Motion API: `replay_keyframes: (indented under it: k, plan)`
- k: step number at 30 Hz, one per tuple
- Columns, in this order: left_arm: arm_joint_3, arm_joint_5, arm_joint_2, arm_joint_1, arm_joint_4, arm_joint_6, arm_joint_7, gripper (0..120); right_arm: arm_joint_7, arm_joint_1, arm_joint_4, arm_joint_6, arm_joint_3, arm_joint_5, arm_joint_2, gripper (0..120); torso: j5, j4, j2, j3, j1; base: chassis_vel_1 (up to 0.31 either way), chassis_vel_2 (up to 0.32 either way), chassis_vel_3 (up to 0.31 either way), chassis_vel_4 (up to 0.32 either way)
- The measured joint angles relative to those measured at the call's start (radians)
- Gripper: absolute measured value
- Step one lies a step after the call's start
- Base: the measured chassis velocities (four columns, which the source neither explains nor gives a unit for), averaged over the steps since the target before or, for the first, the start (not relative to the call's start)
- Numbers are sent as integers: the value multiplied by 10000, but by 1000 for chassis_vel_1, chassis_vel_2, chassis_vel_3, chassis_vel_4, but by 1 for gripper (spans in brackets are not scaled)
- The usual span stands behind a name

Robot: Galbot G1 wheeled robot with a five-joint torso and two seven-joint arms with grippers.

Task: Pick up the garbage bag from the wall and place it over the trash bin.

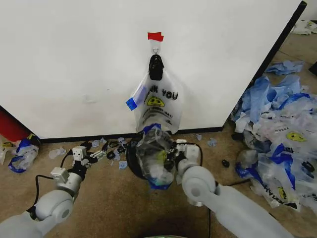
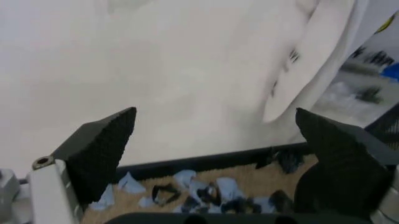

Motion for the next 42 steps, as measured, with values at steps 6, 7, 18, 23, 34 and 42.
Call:
replay_keyframes:
  k: [6, 7, 18, 23, 34, 42]
  plan:
    - [-256, -512, 285, 206, -751, -664, 860, 100, -2014, -1075, 409, 910, 420, -1952, -997, 0, -2, -2, 0, 0, -1, 0, 0, 0, 0]
    - [-300, -694, 338, 229, -910, -752, 1133, 100, -2370, -1219, 418, 1133, 506, -2233, -1110, 0, -1, -2, 0, 0, -1, 0, 0, 0, 0]
    - [-36, -3811, 798, -403, -3478, -165, 2038, 100, -5188, -2177, -513, 4554, 1610, -6204, -1837, 0, -1, 0, 3, -1, -1, 0, 0, 0, 0]
    - [261, -3953, 999, -738, -4019, 170, 2192, 100, -5329, -2293, -558, 4836, 1791, -6707, -1891, 0, -4, 3, 3, 0, -1, 0, 0, 0, 0]
    - [1352, -3567, 1558, -2318, -3915, 820, 2188, 100, -5407, -1986, -471, 4636, 913, -7023, -1554, 0, -7, 3, 3, 1, -1, 0, 0, 0, 0]
    - [1935, -3107, 1615, -2495, -3490, 989, 2012, 100, -5537, -1822, -619, 4590, 409, -7199, -1199, 0, -7, -1, 2, 1, -1, 0, 0, 0, 0]
